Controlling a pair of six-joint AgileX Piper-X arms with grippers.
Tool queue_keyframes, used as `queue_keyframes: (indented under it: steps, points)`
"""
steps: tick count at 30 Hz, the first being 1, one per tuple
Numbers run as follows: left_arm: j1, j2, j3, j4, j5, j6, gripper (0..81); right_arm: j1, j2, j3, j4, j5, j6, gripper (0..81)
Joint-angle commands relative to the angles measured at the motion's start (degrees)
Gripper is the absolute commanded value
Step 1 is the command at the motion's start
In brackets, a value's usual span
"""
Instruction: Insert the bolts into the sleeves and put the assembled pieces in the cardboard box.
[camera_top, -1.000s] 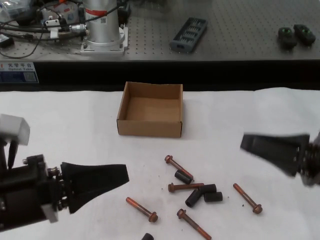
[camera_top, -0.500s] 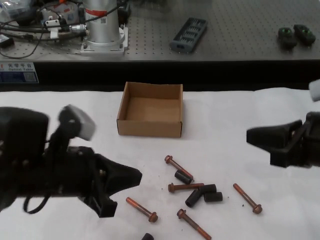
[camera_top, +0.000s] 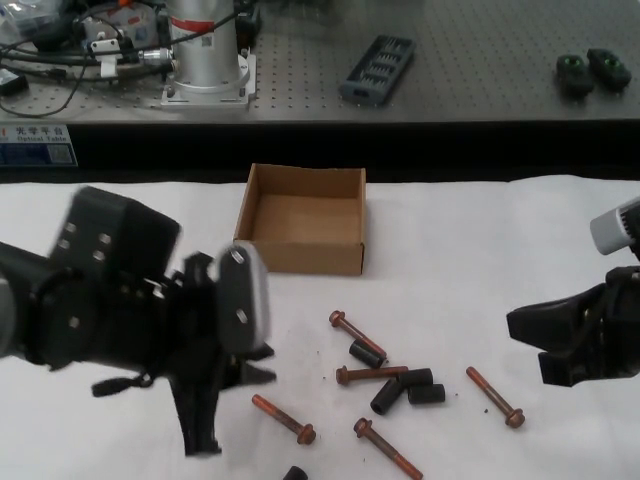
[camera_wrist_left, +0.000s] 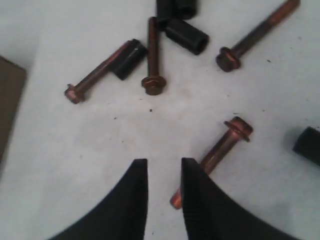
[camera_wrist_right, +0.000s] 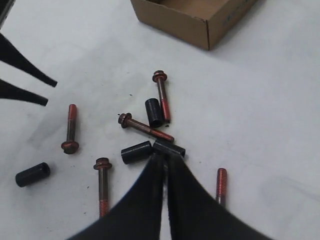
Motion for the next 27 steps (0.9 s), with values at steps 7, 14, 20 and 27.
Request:
queue_keyframes:
  steps: [7,14,20,27]
  points:
    - [-8.63,3.30,-0.74,1.64,-6.38,13.87,19.5,0.09,-0.27,-0.67,0.31,2.90,-0.47,4.3]
    - [-10.36,7.30,-0.79,3.36,-7.49,25.13,19.5,0.09,-0.27,-0.67,2.45,2.80,-0.02,4.3]
    - [-10.36,9.01,-2.37,3.36,-13.72,27.00,19.5,0.09,-0.39,-0.67,9.53,2.39,-0.02,4.3]
    - [-9.24,9.01,-5.16,3.50,-14.03,27.30,19.5,0.09,-0.39,-0.67,9.76,2.39,-0.02,4.3]
